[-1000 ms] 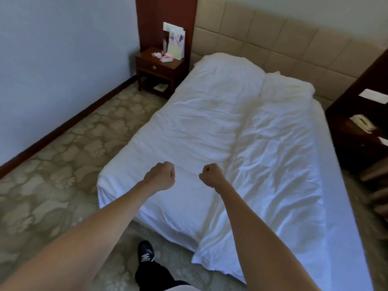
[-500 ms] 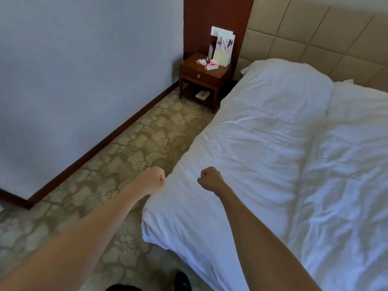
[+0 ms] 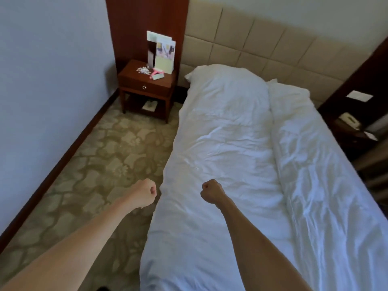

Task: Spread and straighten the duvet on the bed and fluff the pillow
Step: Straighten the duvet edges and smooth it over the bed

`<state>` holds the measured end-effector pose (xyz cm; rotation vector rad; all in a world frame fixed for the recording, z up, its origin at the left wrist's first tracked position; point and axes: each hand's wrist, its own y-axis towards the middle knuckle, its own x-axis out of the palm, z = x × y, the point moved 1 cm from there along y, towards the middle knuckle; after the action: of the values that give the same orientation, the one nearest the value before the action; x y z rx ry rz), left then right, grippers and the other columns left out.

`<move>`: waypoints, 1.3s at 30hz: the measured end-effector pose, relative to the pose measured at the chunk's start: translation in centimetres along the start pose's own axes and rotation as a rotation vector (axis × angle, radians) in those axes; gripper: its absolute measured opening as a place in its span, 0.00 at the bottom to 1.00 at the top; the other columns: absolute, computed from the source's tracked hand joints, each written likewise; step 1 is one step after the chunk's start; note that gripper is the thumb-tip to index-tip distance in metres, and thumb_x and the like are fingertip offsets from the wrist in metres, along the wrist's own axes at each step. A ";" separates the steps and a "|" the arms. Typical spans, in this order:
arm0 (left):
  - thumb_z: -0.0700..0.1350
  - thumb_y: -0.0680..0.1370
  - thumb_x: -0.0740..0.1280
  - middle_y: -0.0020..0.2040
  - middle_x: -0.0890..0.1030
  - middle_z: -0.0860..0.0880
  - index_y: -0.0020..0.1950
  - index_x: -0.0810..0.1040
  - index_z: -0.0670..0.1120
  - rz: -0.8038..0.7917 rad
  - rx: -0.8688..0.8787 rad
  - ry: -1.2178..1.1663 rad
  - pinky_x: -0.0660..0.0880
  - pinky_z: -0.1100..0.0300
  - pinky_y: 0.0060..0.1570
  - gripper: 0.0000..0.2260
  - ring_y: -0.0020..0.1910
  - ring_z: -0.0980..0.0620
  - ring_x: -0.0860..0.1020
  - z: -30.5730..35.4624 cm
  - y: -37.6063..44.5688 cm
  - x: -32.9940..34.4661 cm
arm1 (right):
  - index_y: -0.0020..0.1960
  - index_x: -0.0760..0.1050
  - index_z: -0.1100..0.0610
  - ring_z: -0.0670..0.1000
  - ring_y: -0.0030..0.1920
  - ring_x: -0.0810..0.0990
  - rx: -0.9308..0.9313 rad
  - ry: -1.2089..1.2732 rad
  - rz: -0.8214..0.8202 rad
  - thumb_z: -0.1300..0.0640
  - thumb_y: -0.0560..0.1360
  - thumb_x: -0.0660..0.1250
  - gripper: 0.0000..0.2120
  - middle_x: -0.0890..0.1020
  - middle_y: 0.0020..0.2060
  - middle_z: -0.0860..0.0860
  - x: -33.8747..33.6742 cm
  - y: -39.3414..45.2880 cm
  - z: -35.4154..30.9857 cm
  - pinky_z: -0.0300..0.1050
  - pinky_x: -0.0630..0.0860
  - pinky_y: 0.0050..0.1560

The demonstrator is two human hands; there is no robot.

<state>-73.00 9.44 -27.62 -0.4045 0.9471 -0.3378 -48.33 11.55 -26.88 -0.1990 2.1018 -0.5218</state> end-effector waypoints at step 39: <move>0.38 0.76 0.59 0.44 0.80 0.48 0.48 0.77 0.45 -0.325 0.515 0.420 0.76 0.58 0.35 0.08 0.37 0.51 0.79 12.1 56.3 -33.3 | 0.28 0.54 0.55 0.49 0.28 0.57 0.427 0.175 0.323 0.67 0.69 0.61 0.19 0.59 0.27 0.50 -15.6 44.4 -20.4 0.41 0.54 0.29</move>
<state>-75.20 75.87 -24.41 -0.0057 1.1568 -0.9668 -54.01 62.52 -24.74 0.4373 2.0777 -0.7945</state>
